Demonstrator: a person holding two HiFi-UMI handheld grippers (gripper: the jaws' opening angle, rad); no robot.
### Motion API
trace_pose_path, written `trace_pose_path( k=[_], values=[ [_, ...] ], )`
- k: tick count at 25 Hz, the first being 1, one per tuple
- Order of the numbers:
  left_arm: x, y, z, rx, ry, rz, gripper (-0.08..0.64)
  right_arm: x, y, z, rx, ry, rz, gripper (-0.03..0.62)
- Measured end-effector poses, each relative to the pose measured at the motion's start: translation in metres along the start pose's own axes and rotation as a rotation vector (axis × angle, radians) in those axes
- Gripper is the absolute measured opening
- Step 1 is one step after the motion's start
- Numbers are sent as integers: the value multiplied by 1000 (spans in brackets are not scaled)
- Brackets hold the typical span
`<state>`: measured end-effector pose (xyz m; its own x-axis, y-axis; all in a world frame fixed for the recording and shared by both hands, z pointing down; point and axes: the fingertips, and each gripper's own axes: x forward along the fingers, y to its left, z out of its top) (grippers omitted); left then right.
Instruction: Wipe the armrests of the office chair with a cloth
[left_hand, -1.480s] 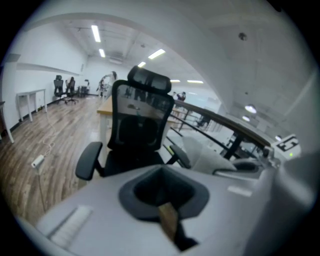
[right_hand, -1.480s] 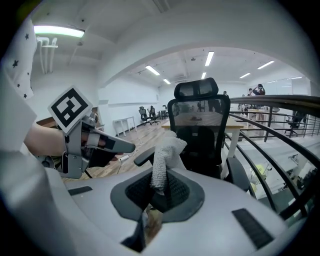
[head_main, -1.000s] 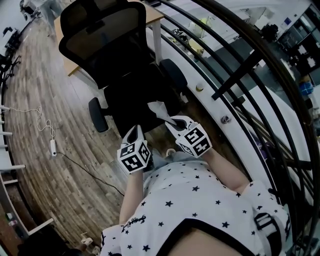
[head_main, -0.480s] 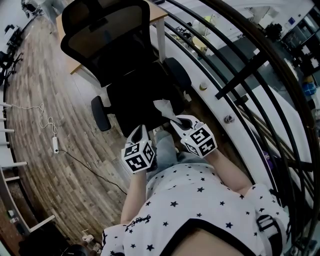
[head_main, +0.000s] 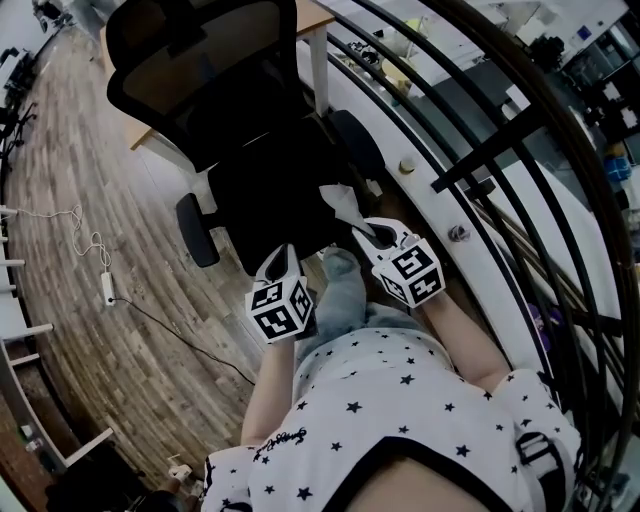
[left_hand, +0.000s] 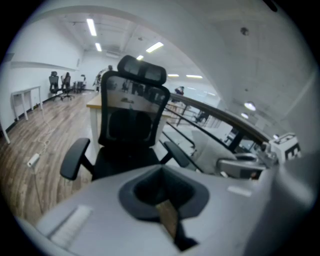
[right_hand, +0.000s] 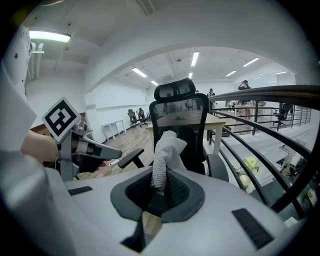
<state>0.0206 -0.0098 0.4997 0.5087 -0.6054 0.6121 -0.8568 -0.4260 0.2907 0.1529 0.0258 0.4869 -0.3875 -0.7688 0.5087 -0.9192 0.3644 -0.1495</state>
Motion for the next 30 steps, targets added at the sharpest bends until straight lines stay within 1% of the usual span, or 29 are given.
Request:
trace_pose_path(
  k=[6, 12, 16, 21, 26, 30],
  values=[
    [36, 0, 13, 9, 29, -10, 5, 19, -31, 12, -3, 17, -11, 31],
    [56, 0, 21, -6, 55, -22, 5, 30, -47, 19, 8, 34, -26, 31],
    [84, 1, 34, -2, 70, -37, 5, 48, -68, 26, 13, 44, -36, 31],
    [103, 0, 50, -3, 93, -57, 5, 65, -87, 37, 14, 67, -44, 31],
    [121, -6, 50, 7, 121, -77, 5, 79, -111, 39, 5, 88, -58, 31],
    [135, -5, 54, -9, 138, -81, 5, 96, -132, 44, -1, 100, -64, 31]
  ],
)
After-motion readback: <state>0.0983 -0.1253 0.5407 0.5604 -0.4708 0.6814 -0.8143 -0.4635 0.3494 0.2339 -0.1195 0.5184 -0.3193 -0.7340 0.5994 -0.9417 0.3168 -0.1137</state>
